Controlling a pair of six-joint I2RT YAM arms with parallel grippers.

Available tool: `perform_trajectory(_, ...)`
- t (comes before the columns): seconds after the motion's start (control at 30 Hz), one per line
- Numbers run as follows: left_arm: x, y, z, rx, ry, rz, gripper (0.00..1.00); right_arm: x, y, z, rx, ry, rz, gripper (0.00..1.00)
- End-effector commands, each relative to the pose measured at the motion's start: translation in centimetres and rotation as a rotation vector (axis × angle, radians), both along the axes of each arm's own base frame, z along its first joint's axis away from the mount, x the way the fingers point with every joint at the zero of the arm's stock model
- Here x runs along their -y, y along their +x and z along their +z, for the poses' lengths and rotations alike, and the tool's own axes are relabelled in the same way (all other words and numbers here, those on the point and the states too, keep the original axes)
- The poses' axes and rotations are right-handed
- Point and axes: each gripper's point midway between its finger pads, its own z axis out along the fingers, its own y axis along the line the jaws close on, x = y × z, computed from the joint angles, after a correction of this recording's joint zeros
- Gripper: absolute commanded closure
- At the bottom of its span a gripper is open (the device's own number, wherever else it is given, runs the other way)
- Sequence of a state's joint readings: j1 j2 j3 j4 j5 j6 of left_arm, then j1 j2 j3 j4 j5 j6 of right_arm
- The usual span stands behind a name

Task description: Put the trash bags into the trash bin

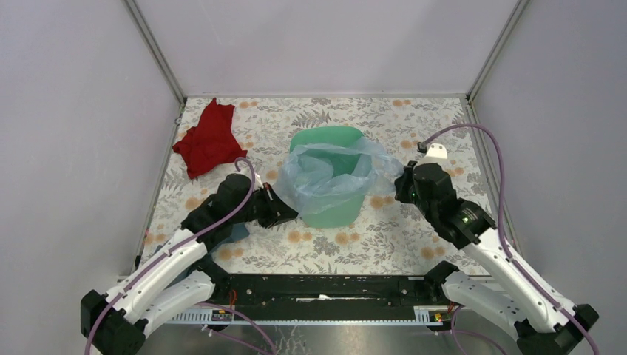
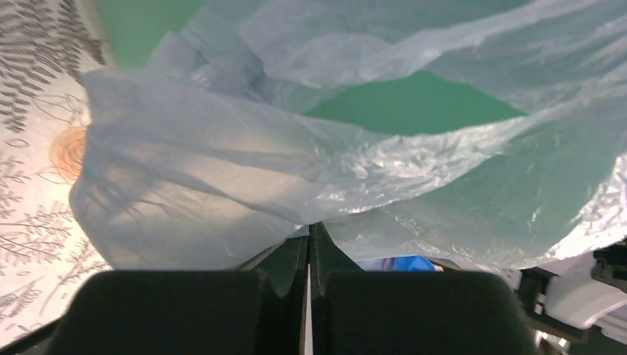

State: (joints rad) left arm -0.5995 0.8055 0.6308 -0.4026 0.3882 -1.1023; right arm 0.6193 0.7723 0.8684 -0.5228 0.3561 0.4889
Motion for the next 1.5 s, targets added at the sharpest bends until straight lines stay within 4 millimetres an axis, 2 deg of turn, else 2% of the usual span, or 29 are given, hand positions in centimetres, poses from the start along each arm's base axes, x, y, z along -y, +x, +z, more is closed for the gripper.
perform_trajectory(0.0,-1.3,1.3,-1.2,0.075,0.117,0.036,1.00,1.2,2.2,-1.0,0.046,-0.141,-0.053,0.97)
perform_trajectory(0.13,-2.2,2.1,-2.4,0.102,0.209,0.053,1.00,0.6,3.4,-2.2,0.043,-0.215,-0.010,0.87)
perform_trajectory(0.23,-3.0,2.6,-2.5,0.133,0.272,0.059,0.98,0.0,3.8,-2.2,0.035,-0.238,0.022,0.80)
perform_trajectory(0.37,-4.3,2.7,-1.7,0.188,0.339,0.057,0.81,-0.1,2.9,-1.3,0.011,-0.240,0.060,0.63)
perform_trajectory(0.5,-5.4,1.7,-0.7,0.244,0.361,0.043,0.50,-0.2,0.7,0.0,-0.001,-0.180,0.118,0.42)
perform_trajectory(0.57,-5.8,1.0,-0.1,0.272,0.354,0.032,0.39,-0.5,-0.5,1.0,-0.003,-0.147,0.164,0.32)
perform_trajectory(0.63,-6.0,0.3,0.7,0.298,0.337,0.014,0.30,-0.8,-1.6,2.0,-0.003,-0.128,0.212,0.22)
perform_trajectory(0.77,-6.5,-1.1,3.2,0.355,0.291,0.001,0.17,-0.1,-3.0,3.9,0.003,-0.146,0.251,0.13)
perform_trajectory(0.9,-7.5,-1.2,6.6,0.432,0.288,0.040,0.09,0.8,-3.0,6.6,0.065,-0.180,0.248,0.08)
perform_trajectory(1.03,-8.0,0.6,9.1,0.496,0.343,0.080,0.01,-0.5,-1.9,9.7,0.133,-0.172,0.288,0.05)
perform_trajectory(1.17,-7.1,3.0,9.0,0.517,0.393,0.075,0.01,-2.3,0.6,10.8,0.172,-0.179,0.303,0.03)
perform_trajectory(1.27,-6.1,4.6,8.7,0.531,0.404,0.067,0.01,-4.0,2.6,11.2,0.180,-0.182,0.325,0.07)
perform_trajectory(1.37,-5.9,6.3,8.4,0.541,0.436,0.086,0.01,-5.7,4.1,11.0,0.197,-0.191,0.367,0.09)
perform_trajectory(1.47,-5.7,7.8,8.2,0.544,0.447,0.096,0.01,-6.3,5.8,10.4,0.195,-0.226,0.367,0.11)
